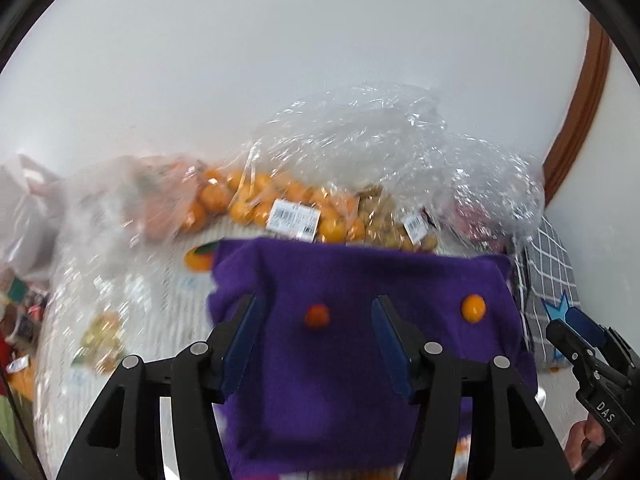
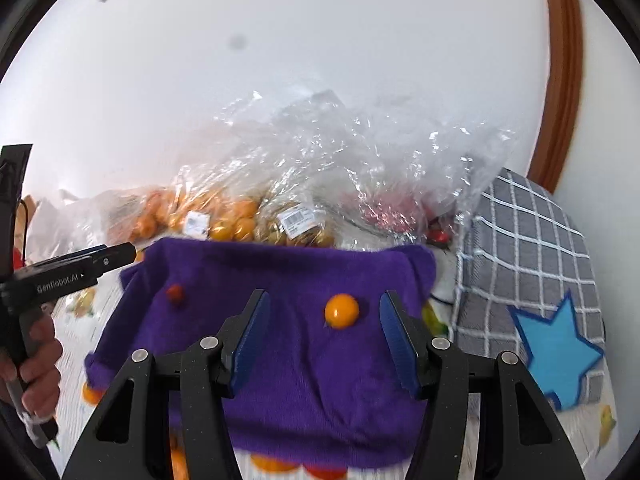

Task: Organize fruits
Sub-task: 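Open the right gripper releasing the orange while the left releases the red fruit, then withdraw both open grippers from the towel toward the loose fruits, then grasp a yellow round fruit with the right gripper while the left grasps another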

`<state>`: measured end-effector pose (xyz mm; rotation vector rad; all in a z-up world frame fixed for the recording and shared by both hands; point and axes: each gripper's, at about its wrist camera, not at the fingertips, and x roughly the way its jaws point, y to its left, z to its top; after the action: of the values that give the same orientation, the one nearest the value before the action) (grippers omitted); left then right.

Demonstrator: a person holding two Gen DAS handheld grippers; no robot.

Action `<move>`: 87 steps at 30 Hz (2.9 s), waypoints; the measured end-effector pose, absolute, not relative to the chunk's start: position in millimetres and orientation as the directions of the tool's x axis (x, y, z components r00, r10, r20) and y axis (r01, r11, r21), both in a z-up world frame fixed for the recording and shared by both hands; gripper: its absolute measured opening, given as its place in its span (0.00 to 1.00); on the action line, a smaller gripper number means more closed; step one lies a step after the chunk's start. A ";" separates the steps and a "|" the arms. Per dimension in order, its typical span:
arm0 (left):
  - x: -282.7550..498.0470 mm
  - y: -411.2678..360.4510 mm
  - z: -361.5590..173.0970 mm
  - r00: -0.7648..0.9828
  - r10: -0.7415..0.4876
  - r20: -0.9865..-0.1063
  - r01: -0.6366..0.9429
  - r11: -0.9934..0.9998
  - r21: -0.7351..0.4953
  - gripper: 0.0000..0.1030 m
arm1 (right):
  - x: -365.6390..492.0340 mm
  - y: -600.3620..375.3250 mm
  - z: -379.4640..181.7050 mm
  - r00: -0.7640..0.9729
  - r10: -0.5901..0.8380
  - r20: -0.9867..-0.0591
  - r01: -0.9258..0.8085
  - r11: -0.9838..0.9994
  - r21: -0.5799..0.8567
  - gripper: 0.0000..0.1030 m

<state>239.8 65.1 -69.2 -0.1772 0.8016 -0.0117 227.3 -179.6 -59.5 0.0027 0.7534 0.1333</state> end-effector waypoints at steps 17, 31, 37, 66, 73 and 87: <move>91.1 77.5 -83.9 0.669 -0.007 -0.743 -0.105 0.989 -0.104 0.54 | 80.8 -209.7 -115.8 0.657 0.126 -0.743 -0.083 0.992 0.095 0.48; 59.0 69.4 -63.3 0.683 -0.084 -0.726 0.028 0.996 -0.089 0.54 | 24.9 -216.0 -90.4 0.706 0.082 -0.704 0.006 0.993 0.121 0.48; 51.5 68.7 -74.0 0.675 -0.074 -0.734 0.009 0.996 -0.092 0.54 | 22.2 -205.6 -94.2 0.705 0.104 -0.702 -0.027 0.992 0.120 0.48; 100.8 61.8 -108.1 0.690 -0.152 -0.708 0.026 0.982 -0.185 0.54 | 74.3 -209.6 -116.9 0.680 0.159 -0.716 -0.117 0.987 0.109 0.45; 114.6 72.8 -115.9 0.694 -0.172 -0.699 0.046 0.980 -0.195 0.52 | 101.6 -207.4 -133.5 0.648 0.197 -0.736 -0.152 0.980 0.129 0.41; 110.1 70.6 -118.1 0.709 -0.174 -0.684 0.072 0.982 -0.175 0.52 | 107.6 -208.1 -142.0 0.629 0.206 -0.750 -0.139 0.978 0.152 0.34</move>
<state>110.1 70.6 -118.1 -0.1391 0.7717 -0.1373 107.6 -208.1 -142.0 0.0826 0.8687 0.1982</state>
